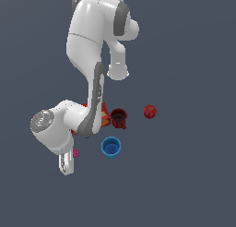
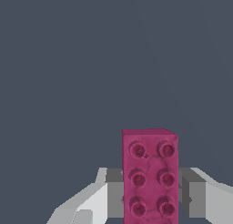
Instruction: Pick up a designated object from a clutter of objects.
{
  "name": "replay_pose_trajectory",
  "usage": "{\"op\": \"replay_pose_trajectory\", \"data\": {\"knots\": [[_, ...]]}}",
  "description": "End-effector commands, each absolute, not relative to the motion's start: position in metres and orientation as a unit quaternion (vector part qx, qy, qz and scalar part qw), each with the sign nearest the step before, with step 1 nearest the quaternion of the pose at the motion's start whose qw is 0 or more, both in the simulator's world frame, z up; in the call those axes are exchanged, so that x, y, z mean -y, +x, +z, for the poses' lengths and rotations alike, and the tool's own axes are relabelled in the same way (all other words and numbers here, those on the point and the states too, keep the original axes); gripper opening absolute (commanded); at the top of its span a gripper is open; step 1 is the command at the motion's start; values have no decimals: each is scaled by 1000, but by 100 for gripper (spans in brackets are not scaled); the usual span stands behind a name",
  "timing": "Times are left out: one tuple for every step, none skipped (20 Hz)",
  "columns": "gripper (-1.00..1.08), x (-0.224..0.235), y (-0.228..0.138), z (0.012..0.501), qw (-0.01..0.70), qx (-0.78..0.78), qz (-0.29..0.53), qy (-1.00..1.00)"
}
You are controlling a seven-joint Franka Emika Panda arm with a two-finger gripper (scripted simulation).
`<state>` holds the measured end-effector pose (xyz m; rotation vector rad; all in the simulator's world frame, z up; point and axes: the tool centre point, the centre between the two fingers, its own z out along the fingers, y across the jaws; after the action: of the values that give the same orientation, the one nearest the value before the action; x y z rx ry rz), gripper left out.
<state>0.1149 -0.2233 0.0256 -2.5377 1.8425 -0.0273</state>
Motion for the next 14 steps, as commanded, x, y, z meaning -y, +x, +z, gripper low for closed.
{"op": "replay_pose_trajectory", "data": {"knots": [[-100,221,113,30,3,-587,-9,-809],[-100,220,112,31,3,-587,-9,-809],[-100,219,110,34,3,-587,-9,-809],[-100,217,109,36,3,-587,-9,-809],[-100,215,107,39,3,-587,-9,-809],[-100,213,105,42,3,-587,-8,-809],[-100,211,103,46,3,-587,-8,-809],[-100,209,100,49,3,-587,-8,-809],[-100,206,97,54,3,-587,-8,-809],[-100,203,94,59,3,-587,-8,-809],[-100,200,91,63,3,-587,-8,-809],[-100,197,88,69,3,-587,-8,-809],[-100,194,84,74,3,-587,-7,-809],[-100,190,80,80,3,-587,-7,-809]]}}
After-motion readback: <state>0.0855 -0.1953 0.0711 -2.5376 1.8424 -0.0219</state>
